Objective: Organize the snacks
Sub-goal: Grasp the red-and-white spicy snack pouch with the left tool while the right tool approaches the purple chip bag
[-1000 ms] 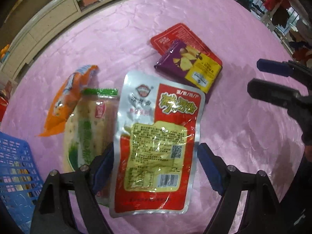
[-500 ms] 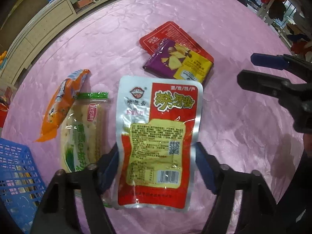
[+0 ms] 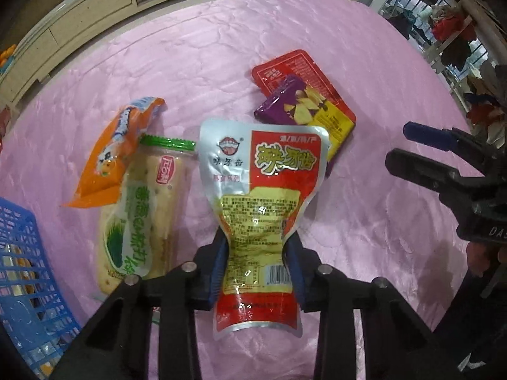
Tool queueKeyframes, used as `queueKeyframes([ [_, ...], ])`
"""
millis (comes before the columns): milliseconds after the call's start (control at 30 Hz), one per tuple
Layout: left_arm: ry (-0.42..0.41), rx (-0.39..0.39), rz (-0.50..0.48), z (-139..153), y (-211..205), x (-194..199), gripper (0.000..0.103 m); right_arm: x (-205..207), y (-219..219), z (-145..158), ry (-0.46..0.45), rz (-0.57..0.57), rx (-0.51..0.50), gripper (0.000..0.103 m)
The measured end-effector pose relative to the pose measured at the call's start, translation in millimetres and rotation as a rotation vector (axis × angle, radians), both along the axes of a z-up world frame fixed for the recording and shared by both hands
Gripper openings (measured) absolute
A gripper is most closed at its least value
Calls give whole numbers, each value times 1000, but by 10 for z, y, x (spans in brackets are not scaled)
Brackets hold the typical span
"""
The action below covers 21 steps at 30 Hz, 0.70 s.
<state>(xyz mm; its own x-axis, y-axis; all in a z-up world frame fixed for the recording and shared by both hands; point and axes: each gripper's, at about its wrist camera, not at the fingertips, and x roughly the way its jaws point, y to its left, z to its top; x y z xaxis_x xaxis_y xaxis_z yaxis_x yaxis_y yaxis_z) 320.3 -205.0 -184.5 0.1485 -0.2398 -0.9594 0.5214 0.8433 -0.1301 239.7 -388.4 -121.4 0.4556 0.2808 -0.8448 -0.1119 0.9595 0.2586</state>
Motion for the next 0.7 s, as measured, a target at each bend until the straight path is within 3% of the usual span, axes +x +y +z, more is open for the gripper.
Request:
queueKeyframes([
  [167, -32, 15, 35, -6, -22, -73, 32, 30, 41, -64, 25, 9, -7, 79],
  [400, -97, 29, 94, 61, -39, -315, 32, 75, 84, -9, 16, 14, -99, 79],
  [700, -143, -59, 209, 228, 337, -427, 32, 345, 334, -67, 16, 101, -156, 79],
])
